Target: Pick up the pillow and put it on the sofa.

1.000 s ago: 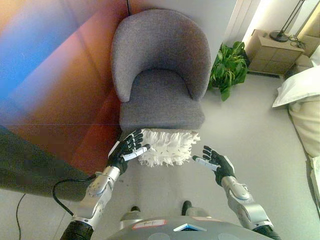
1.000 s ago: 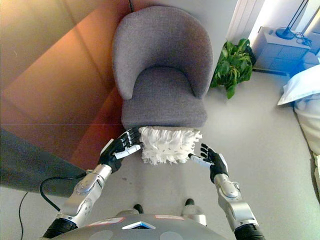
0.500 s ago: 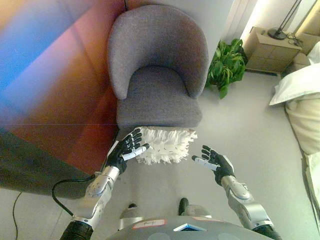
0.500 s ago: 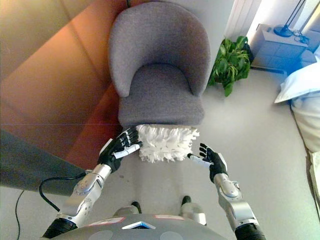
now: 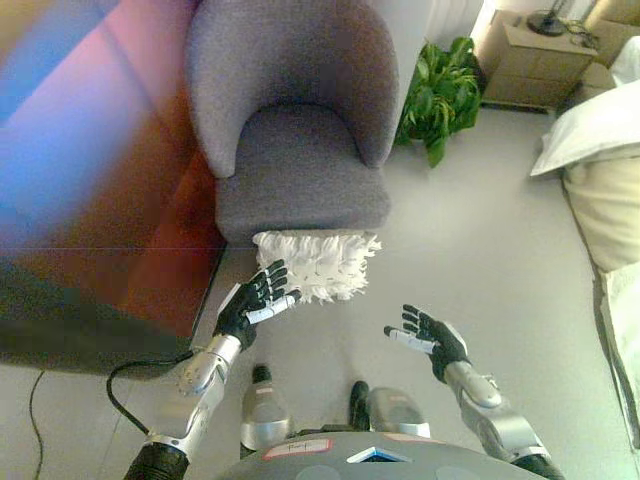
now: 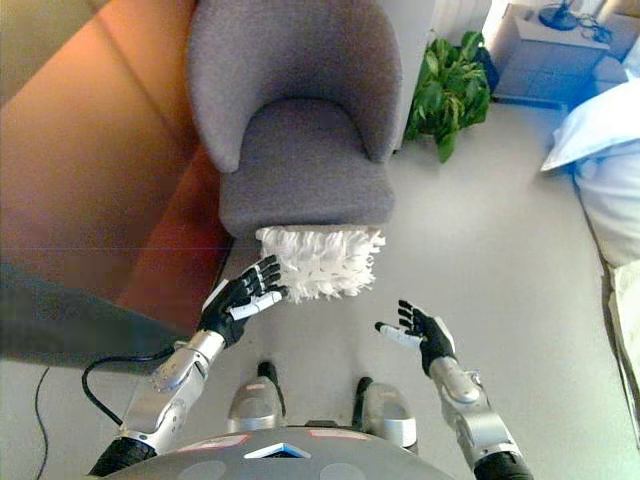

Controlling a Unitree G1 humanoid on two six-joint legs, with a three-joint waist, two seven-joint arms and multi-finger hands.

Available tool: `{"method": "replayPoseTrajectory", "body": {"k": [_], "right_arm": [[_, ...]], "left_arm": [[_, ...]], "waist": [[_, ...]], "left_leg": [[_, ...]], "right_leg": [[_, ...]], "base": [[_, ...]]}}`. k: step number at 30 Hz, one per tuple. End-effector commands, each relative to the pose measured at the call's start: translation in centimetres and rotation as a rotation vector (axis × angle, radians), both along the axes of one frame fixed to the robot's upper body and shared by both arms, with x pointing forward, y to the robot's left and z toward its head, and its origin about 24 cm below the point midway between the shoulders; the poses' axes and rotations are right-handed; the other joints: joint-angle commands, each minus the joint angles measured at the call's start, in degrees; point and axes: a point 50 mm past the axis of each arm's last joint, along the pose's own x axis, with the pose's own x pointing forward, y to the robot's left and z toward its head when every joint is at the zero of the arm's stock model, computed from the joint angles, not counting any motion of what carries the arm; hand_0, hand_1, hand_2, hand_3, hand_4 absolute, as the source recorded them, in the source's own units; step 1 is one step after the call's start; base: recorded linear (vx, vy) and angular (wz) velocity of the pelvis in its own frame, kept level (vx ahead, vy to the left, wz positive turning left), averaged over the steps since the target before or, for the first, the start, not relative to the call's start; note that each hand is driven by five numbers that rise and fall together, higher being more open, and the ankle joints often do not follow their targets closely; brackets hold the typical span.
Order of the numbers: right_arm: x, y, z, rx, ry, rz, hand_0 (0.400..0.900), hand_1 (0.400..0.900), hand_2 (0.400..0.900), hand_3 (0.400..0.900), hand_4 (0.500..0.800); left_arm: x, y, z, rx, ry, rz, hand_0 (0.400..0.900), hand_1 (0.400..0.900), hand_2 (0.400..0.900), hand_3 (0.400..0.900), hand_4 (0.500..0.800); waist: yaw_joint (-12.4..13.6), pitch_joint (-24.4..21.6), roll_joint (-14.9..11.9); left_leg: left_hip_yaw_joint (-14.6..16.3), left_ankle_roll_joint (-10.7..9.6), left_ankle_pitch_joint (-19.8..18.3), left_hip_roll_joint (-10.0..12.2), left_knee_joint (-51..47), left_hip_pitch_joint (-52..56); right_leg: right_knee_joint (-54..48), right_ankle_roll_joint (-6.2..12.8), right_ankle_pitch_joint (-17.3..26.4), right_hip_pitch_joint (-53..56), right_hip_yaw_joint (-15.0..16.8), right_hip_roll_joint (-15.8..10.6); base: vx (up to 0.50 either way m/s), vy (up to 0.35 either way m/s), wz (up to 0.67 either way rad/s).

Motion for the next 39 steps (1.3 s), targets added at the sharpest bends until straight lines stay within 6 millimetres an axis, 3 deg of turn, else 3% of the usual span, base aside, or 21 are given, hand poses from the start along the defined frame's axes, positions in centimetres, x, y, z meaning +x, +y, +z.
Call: {"method": "replayPoseTrajectory", "body": {"k": [1, 2, 3, 5, 8, 10, 13, 15, 17, 21, 23, 27, 29, 32, 35, 39], "right_arm": [[3.1, -0.2, 3.8, -0.016, -0.236, 0.06, 0.9, 0.9, 0.9, 0.9, 0.8], [2.6, -0.2, 3.6, -0.005, -0.219, 0.05, 0.9, 0.9, 0.9, 0.9, 0.8], [2.5, -0.2, 3.5, -0.002, -0.215, 0.047, 0.9, 0.9, 0.9, 0.9, 0.8], [1.9, 0.1, 3.4, 0.004, -0.204, 0.046, 0.9, 0.9, 0.9, 0.9, 0.8], [2.0, 0.8, 3.5, -0.068, -0.226, 0.046, 0.9, 0.9, 0.9, 0.9, 0.8], [2.7, 1.0, 3.7, -0.117, -0.239, 0.037, 0.9, 0.9, 0.9, 0.9, 0.8], [3.6, 1.1, 4.2, -0.235, -0.299, 0.062, 0.9, 0.9, 0.9, 0.9, 0.8], [4.3, 0.5, 5.0, -0.37, -0.364, 0.093, 0.9, 0.9, 0.9, 0.9, 0.8], [4.9, -0.1, 5.4, -0.459, -0.391, 0.112, 0.9, 0.9, 0.9, 0.9, 0.8], [5.2, -1.6, 5.9, -0.642, -0.405, 0.123, 0.9, 0.9, 0.9, 0.9, 0.8], [5.1, -2.0, 5.9, -0.725, -0.388, 0.147, 0.9, 0.9, 0.9, 0.9, 0.8], [4.1, -3.7, 6.2, -0.872, -0.359, 0.17, 0.9, 0.9, 0.9, 0.9, 0.8], [4.4, -4.6, 7.1, -0.955, -0.384, 0.17, 0.9, 0.9, 0.9, 0.9, 0.8], [5.8, -5.9, 8.1, -1.06, -0.398, 0.18, 0.9, 0.9, 0.9, 0.9, 0.8], [6.7, -6.9, 9.0, -1.118, -0.407, 0.165, 0.9, 0.9, 0.9, 0.9, 0.8], [9.4, -6.7, 10.8, -1.137, -0.475, 0.139, 0.9, 0.9, 0.9, 0.9, 0.8]], "left_arm": [[1.2, 1.8, 3.7, 0.012, -0.216, 0.06, 0.9, 0.9, 0.9, 0.9, 0.8], [1.3, 2.1, 3.8, 0.028, -0.213, 0.054, 0.9, 0.9, 0.9, 0.9, 0.8], [1.3, 2.2, 3.9, 0.033, -0.214, 0.05, 0.9, 0.9, 0.9, 0.9, 0.8], [1.5, 2.2, 4.3, 0.061, -0.236, 0.003, 0.9, 0.9, 0.9, 0.9, 0.8], [1.5, 2.5, 4.5, 0.084, -0.225, -0.022, 0.9, 0.9, 0.9, 0.9, 0.8], [1.7, 2.8, 4.6, 0.11, -0.217, -0.019, 0.9, 0.9, 0.9, 0.9, 0.8], [2.2, 2.8, 5.2, 0.102, -0.226, -0.06, 0.9, 0.9, 0.9, 0.9, 0.8], [2.7, 2.6, 5.7, 0.105, -0.241, -0.094, 0.9, 0.9, 0.9, 0.9, 0.8], [3.4, 2.4, 6.0, 0.106, -0.251, -0.098, 0.9, 0.9, 0.9, 0.9, 0.8], [3.6, 2.0, 6.1, 0.109, -0.264, -0.111, 0.9, 0.9, 0.9, 0.9, 0.8], [3.3, 2.3, 6.1, 0.114, -0.265, -0.104, 0.9, 0.9, 0.9, 0.9, 0.8], [2.0, 3.3, 6.1, 0.097, -0.247, -0.067, 0.9, 0.9, 0.9, 0.9, 0.8], [2.0, 3.1, 6.8, 0.058, -0.271, -0.094, 0.9, 0.9, 0.9, 0.9, 0.8], [2.5, 2.5, 7.3, 0.033, -0.308, -0.142, 0.9, 0.9, 0.9, 0.9, 0.8], [3.3, 2.1, 8.1, 0.016, -0.355, -0.189, 0.9, 0.9, 0.9, 0.9, 0.8], [4.5, 1.5, 9.8, 0.025, -0.452, -0.225, 0.9, 0.9, 0.9, 0.9, 0.8]], "waist": [[1.0, -3.3, -1.7], [2.1, -3.8, -3.4], [2.3, -4.1, -3.8], [2.5, -5.7, -5.7], [3.9, -6.9, -5.0], [3.9, -6.8, -4.2], [3.0, -6.0, -3.1], [2.0, -4.8, -2.6], [0.9, -3.7, -2.9], [-1.6, -2.9, -4.0], [-2.0, -2.5, -4.4], [-1.5, -2.9, -4.6], [-1.4, -2.1, -3.8], [-1.3, -0.3, -2.5], [-1.4, 2.1, -1.7], [-1.1, 7.0, -1.3]], "left_leg": [[1.2, 1.6, 13.6, 0.5, -4.0, -5.7], [-0.6, 3.5, 11.9, -2.2, -3.1, -6.2], [-0.8, 3.9, 11.3, -2.6, -3.0, -6.3], [0.9, 7.4, 8.2, -5.7, -3.3, -4.9], [-2.3, 11.0, 4.2, -10.3, -2.7, -3.0], [-2.6, 12.0, 2.2, -11.6, -2.0, -1.1], [-2.4, 11.7, 1.4, -12.1, -2.3, 2.1], [-2.0, 11.0, 0.4, -11.6, -2.1, 4.3], [-1.9, 10.1, -1.0, -11.2, -1.5, 5.8], [-4.2, 7.7, -5.4, -9.1, 0.5, 8.1], [-6.4, 7.6, -7.4, -7.9, 1.5, 9.4], [-9.3, 5.8, -8.3, -3.8, 5.4, 10.0], [-6.9, 4.0, -6.4, 0.1, 6.0, 9.1], [-4.7, 2.4, -3.9, 2.9, 7.3, 6.2], [-3.3, 1.8, -3.4, 3.9, 9.1, 2.9], [-6.3, 1.7, -4.1, 3.9, 13.7, -3.9]], "right_leg": [[0.9, 5.69, -4.3, 18.6, -1.8, -5.2], [3.5, 7.68, -1.9, 19.5, -1.6, -7.4], [3.9, 8.08, -1.2, 19.4, -1.5, -7.9], [11.5, 10.52, 7.6, 16.6, -2.4, -11.0], [29.9, 11.67, 16.2, 9.0, -2.3, -14.5], [32.6, 10.49, 16.1, 2.7, -2.5, -15.4], [25.6, 7.86, 10.3, -3.1, -6.7, -12.6], [18.7, 7.38, 10.9, -6.0, -8.9, -13.0], [11.4, 8.14, 14.7, -7.8, -9.2, -15.1], [-7.0, 11.84, 24.3, -10.1, -4.8, -19.3], [-5.3, 12.62, 26.9, -11.4, -2.7, -20.6], [-2.3, 12.55, 21.8, -8.3, -3.5, -19.8], [0.8, 11.74, 18.3, -8.5, -6.3, -19.1], [3.2, 10.48, 16.2, -9.5, -8.6, -18.6], [5.9, 10.01, 15.5, -12.0, -10.6, -19.7], [10.3, 10.24, 15.3, -19.3, -9.2, -22.2]], "base": [[0.61, 0.296, -0.35], [0.53, 0.241, -0.24], [0.52, 0.236, -0.05], [0.48, 0.248, 0.25], [0.53, 0.27, 0.15], [0.42, 0.149, 0.1], [0.33, -0.019, 0.3], [0.25, -0.145, 0.41], [0.26, -0.215, 0.43], [0.41, -0.363, 0.75], [0.43, -0.342, 0.77], [0.35, -0.271, 0.62], [0.1, -0.156, 0.83], [-0.01, -0.121, 0.79], [-0.09, -0.103, 0.68], [-0.19, -0.062, 0.26]]}}
